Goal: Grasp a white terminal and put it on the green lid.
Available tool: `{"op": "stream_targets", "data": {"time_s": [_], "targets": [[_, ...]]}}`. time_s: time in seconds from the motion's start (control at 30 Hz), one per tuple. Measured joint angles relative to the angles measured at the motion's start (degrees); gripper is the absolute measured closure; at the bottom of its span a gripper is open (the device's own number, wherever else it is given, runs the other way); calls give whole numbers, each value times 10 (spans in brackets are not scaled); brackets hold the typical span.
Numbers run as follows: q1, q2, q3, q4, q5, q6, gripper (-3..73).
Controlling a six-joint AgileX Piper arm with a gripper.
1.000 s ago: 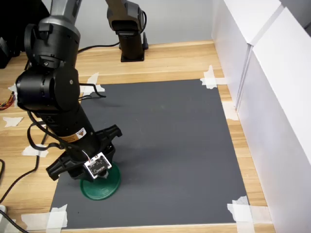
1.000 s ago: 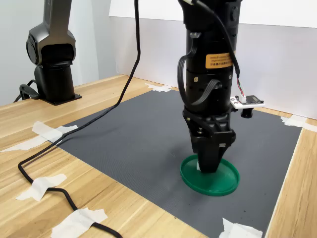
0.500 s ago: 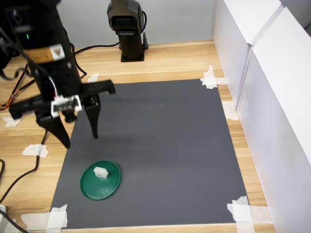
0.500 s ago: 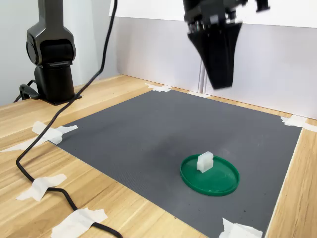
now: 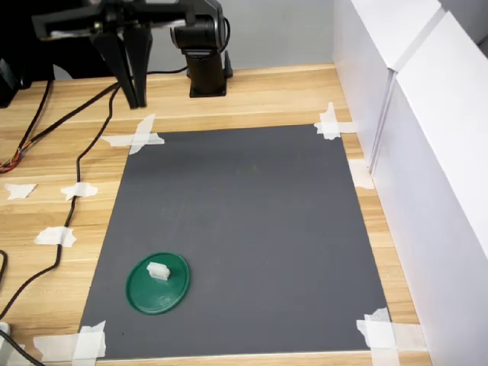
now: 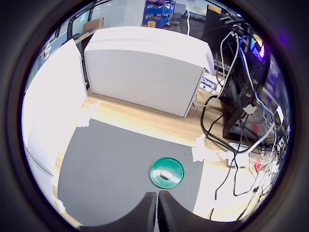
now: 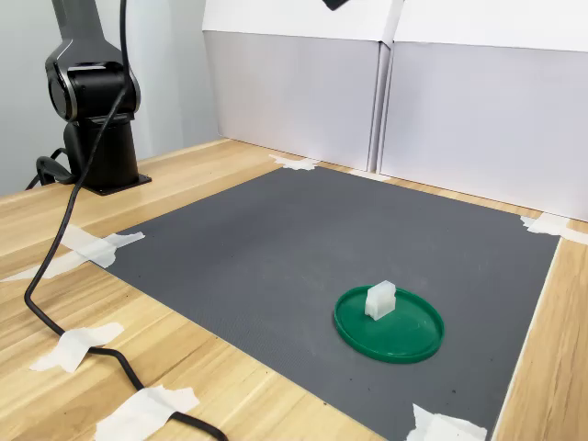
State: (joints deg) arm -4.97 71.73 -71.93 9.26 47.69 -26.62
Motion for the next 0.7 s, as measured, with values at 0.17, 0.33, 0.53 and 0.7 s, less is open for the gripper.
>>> {"op": "stream_targets", "data": {"time_s": [0.17,0.33,0.53,0.7], "targets": [[0,-108,102,2,-67,48,711],[0,-203,202,4,-145,113,711],[0,-297,324,5,-193,143,711],[0,-365,414,26,-189,147,711]]}}
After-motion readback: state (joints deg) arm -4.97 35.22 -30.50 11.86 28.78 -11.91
